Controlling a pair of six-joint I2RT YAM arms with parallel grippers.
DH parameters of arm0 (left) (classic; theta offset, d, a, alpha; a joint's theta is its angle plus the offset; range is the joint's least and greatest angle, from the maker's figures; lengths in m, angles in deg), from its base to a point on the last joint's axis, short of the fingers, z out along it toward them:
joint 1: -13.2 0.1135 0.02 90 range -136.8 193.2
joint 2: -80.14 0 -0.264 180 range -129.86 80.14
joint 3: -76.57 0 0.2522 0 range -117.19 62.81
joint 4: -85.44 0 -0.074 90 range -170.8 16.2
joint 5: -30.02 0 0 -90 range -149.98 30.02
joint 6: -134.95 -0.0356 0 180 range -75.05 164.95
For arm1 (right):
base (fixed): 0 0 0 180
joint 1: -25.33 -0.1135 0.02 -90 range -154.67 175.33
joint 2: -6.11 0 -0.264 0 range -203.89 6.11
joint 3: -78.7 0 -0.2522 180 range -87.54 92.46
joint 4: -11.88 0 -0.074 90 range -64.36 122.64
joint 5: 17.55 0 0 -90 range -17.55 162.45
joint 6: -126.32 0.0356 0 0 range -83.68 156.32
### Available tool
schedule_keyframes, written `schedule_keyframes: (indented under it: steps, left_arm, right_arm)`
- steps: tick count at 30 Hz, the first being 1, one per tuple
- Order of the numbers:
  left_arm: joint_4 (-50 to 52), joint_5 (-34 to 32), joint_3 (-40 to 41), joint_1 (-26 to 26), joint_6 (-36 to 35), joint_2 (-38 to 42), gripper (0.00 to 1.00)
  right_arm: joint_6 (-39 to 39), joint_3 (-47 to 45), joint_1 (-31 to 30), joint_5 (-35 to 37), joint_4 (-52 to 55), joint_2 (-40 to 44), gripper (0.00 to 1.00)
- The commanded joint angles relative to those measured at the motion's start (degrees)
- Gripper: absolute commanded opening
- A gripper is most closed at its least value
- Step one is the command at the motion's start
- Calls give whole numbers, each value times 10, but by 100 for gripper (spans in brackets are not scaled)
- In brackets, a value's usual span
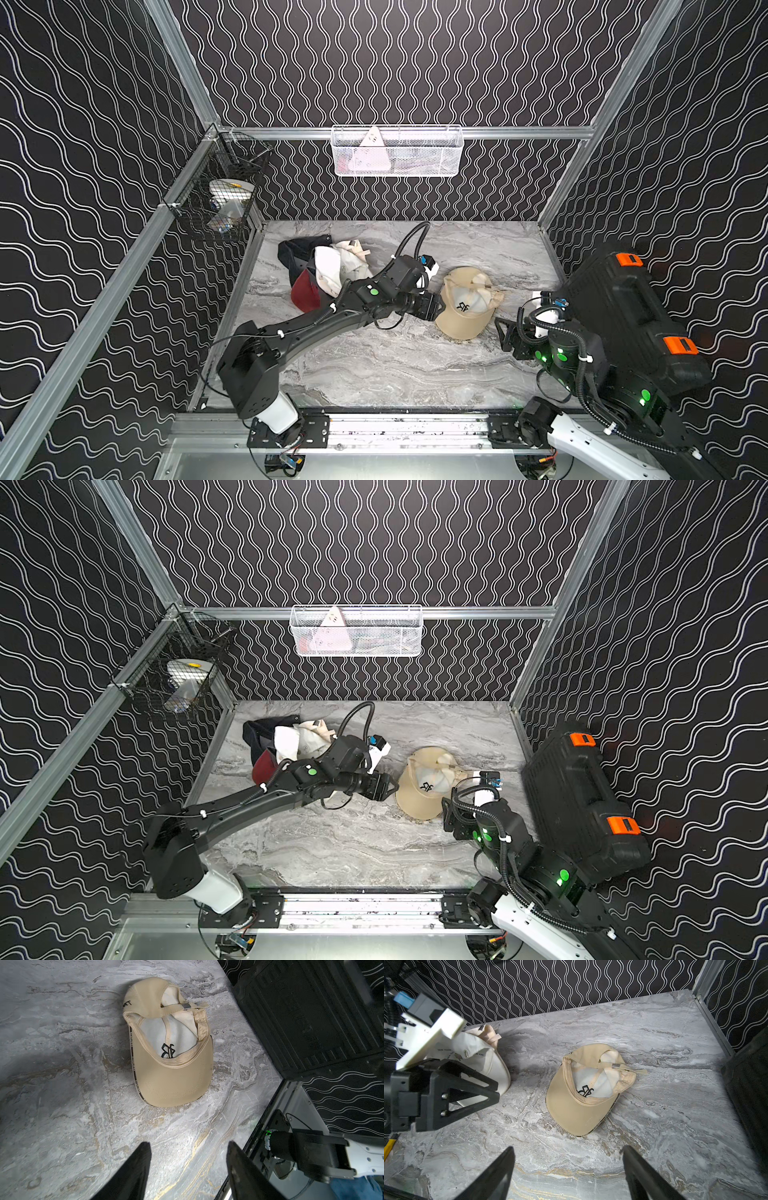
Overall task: Open the adjustable buckle of the baseball cap
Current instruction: Pick up the baseball cap from the center of the board.
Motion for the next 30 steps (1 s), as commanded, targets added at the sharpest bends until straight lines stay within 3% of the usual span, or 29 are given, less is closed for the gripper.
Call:
schedule_keyframes:
  steps: [1,10,14,16,23,30]
  left_arm:
    - [-15,1,-26,-1,-6,-32,63]
    - [3,-13,-110,5,-28,-134,63]
    - [-10,-4,-122,25,-18,-165,63]
    - [-17,-3,-122,36,-15,-174,63]
    - [-30,9,-128,65,-17,-202,63]
    - [-33,29,-149,75,-19,-244,63]
  right_arm:
    - [9,-10,1,11,2,-8,83]
    - [12,-32,6,-13,-26,-45,84]
    - [6,-38,39,-46,-42,-58,84]
    - [-6,-41,84,-89,-53,-65,84]
    - [-33,-56,338,-350,-120,-135,83]
    - [-11,-36,383,-397,-152,-169,83]
